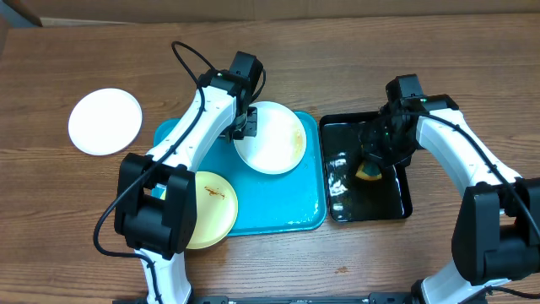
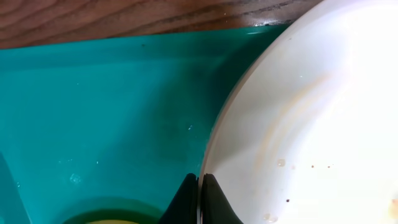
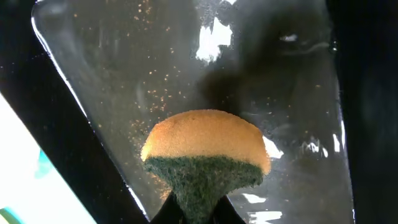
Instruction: Clean dirty plates on tray and stack at the side
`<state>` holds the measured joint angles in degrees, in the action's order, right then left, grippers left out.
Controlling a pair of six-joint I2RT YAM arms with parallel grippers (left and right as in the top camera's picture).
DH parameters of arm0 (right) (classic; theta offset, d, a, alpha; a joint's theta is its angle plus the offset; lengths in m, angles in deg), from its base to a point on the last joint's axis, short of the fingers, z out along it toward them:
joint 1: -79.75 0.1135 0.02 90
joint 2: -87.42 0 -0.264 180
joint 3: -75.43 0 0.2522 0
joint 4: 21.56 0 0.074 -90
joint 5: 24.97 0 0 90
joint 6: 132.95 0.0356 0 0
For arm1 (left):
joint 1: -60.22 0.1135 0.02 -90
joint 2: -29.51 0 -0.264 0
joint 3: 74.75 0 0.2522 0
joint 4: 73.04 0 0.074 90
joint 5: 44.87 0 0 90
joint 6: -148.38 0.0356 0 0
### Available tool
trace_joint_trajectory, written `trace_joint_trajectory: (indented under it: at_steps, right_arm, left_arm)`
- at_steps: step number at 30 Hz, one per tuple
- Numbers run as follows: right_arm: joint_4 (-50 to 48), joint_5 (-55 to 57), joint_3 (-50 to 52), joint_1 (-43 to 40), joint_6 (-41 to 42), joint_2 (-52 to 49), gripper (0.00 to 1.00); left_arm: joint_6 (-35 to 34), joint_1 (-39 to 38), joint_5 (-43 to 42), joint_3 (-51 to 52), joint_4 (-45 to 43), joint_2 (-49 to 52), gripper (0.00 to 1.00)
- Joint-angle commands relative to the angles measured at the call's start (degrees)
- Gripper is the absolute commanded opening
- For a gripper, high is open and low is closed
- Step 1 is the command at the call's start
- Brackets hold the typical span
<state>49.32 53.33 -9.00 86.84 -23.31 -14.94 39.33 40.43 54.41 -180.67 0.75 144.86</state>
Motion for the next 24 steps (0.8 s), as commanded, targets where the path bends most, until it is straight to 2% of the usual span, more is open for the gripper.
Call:
trace_joint_trajectory:
  at_steps: [1, 15, 24]
  right_arm:
    - [0.24, 0.76, -1.09, -0.44, -0.24, 2.14, 0.04]
    - [0.72, 0.79, -1.42, -0.52, -1.51, 3.32, 0.04]
    - [6.29, 4.22, -5.97, -1.55, -2.10, 4.00, 0.04]
  left_arm:
    - [1.31, 0.00, 1.20, -3.52, 1.14, -1.84, 0.04]
    - [2.91, 1.70, -7.56, -8.83, 3.82, -1.86, 0.04]
    - [4.35, 4.90, -14.51, -11.17, 5.25, -1.90, 0.04]
